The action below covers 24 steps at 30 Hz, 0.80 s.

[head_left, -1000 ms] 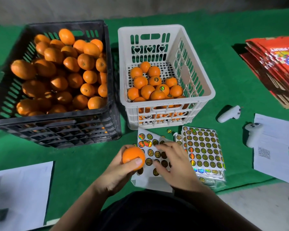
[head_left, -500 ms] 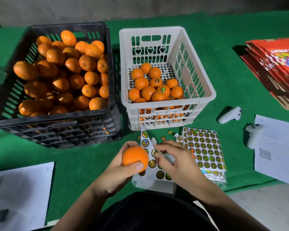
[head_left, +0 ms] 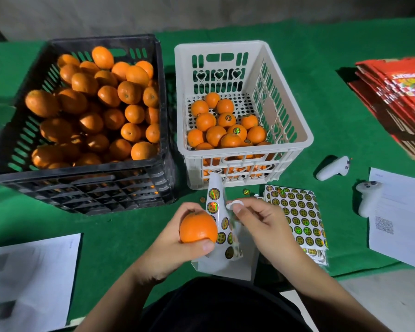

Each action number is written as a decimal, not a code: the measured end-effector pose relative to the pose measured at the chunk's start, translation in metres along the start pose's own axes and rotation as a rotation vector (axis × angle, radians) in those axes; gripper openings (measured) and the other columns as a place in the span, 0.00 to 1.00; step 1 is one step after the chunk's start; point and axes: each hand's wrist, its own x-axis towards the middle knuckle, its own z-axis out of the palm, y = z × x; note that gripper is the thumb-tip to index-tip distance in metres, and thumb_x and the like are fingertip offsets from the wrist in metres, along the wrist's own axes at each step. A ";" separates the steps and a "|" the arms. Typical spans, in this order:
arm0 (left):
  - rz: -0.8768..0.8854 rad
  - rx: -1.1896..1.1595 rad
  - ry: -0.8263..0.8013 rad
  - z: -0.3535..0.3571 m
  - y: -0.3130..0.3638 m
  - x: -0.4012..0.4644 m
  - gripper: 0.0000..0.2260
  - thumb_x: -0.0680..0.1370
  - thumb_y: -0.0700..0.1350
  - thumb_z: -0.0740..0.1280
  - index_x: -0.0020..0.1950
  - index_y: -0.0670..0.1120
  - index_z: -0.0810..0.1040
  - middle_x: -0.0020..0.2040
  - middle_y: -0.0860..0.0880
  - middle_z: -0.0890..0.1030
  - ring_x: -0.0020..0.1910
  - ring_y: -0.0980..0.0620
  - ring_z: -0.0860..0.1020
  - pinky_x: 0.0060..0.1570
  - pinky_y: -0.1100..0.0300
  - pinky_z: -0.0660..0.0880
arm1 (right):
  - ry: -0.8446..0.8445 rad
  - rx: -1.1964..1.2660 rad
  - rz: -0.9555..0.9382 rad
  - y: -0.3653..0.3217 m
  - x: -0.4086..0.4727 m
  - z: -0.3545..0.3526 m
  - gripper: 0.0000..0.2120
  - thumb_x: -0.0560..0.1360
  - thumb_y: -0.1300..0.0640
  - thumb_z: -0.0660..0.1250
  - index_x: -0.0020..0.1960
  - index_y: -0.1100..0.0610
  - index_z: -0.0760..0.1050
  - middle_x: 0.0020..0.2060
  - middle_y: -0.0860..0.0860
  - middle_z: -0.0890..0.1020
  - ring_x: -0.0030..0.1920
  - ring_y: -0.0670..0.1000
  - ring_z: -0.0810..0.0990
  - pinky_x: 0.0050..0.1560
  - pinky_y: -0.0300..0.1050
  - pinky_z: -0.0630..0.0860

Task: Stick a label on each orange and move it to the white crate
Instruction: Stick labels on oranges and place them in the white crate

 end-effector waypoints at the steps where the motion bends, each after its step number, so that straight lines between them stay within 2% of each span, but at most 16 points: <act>1: 0.001 0.005 0.022 0.000 -0.001 0.000 0.29 0.65 0.51 0.82 0.63 0.58 0.75 0.56 0.58 0.80 0.53 0.52 0.85 0.47 0.58 0.81 | 0.046 0.005 0.001 -0.001 0.001 -0.002 0.06 0.80 0.54 0.71 0.51 0.48 0.88 0.44 0.52 0.86 0.43 0.54 0.83 0.45 0.38 0.79; 4: 0.032 0.036 0.084 0.005 0.000 0.004 0.30 0.67 0.53 0.82 0.65 0.58 0.74 0.57 0.57 0.80 0.51 0.53 0.84 0.46 0.58 0.81 | 0.148 -0.016 -0.050 -0.006 0.002 -0.005 0.04 0.80 0.60 0.72 0.49 0.52 0.84 0.37 0.46 0.80 0.38 0.46 0.78 0.43 0.34 0.75; 6: 0.068 0.079 0.104 0.010 0.002 0.007 0.31 0.68 0.51 0.82 0.67 0.57 0.74 0.57 0.59 0.80 0.49 0.55 0.84 0.45 0.60 0.81 | 0.144 -0.025 -0.109 -0.012 0.001 -0.003 0.05 0.79 0.61 0.73 0.47 0.52 0.82 0.35 0.45 0.78 0.38 0.43 0.76 0.42 0.35 0.74; 9: 0.109 0.217 0.125 0.016 0.006 0.012 0.30 0.69 0.51 0.83 0.67 0.60 0.75 0.57 0.61 0.80 0.51 0.56 0.83 0.47 0.60 0.81 | 0.063 -0.120 -0.213 -0.023 -0.004 0.005 0.09 0.78 0.62 0.74 0.49 0.48 0.82 0.40 0.47 0.82 0.43 0.46 0.81 0.46 0.40 0.78; 11: 0.132 0.271 0.134 0.020 0.008 0.015 0.27 0.69 0.51 0.84 0.64 0.61 0.76 0.57 0.59 0.81 0.52 0.56 0.84 0.48 0.61 0.81 | 0.031 -0.257 -0.319 -0.030 -0.004 0.012 0.11 0.77 0.62 0.74 0.52 0.46 0.83 0.43 0.45 0.82 0.46 0.49 0.82 0.48 0.40 0.78; 14: 0.164 0.262 0.144 0.025 0.011 0.016 0.26 0.67 0.49 0.83 0.61 0.62 0.78 0.57 0.54 0.82 0.53 0.56 0.84 0.49 0.62 0.79 | -0.008 -0.454 -0.467 -0.034 -0.002 0.017 0.12 0.76 0.67 0.74 0.56 0.55 0.85 0.49 0.46 0.82 0.51 0.44 0.81 0.51 0.37 0.77; 16: 0.151 0.263 0.164 0.026 0.012 0.017 0.27 0.65 0.51 0.83 0.61 0.63 0.78 0.59 0.50 0.82 0.55 0.54 0.84 0.51 0.59 0.80 | -0.051 -0.526 -0.472 -0.034 -0.002 0.017 0.11 0.77 0.68 0.74 0.57 0.58 0.85 0.53 0.48 0.83 0.53 0.42 0.82 0.54 0.38 0.78; 19: 0.130 0.261 0.196 0.024 0.015 0.015 0.28 0.64 0.53 0.83 0.60 0.66 0.77 0.61 0.50 0.81 0.56 0.55 0.84 0.53 0.58 0.81 | -0.093 -0.523 -0.442 -0.032 -0.003 0.011 0.11 0.78 0.67 0.74 0.58 0.58 0.86 0.54 0.49 0.83 0.54 0.44 0.83 0.54 0.43 0.80; 24: 0.112 0.236 0.188 0.026 0.016 0.015 0.30 0.63 0.52 0.84 0.62 0.63 0.77 0.63 0.49 0.81 0.58 0.50 0.84 0.57 0.52 0.83 | -0.016 -0.445 -0.514 -0.031 -0.011 0.015 0.10 0.78 0.63 0.72 0.58 0.58 0.86 0.54 0.50 0.84 0.56 0.45 0.83 0.55 0.38 0.79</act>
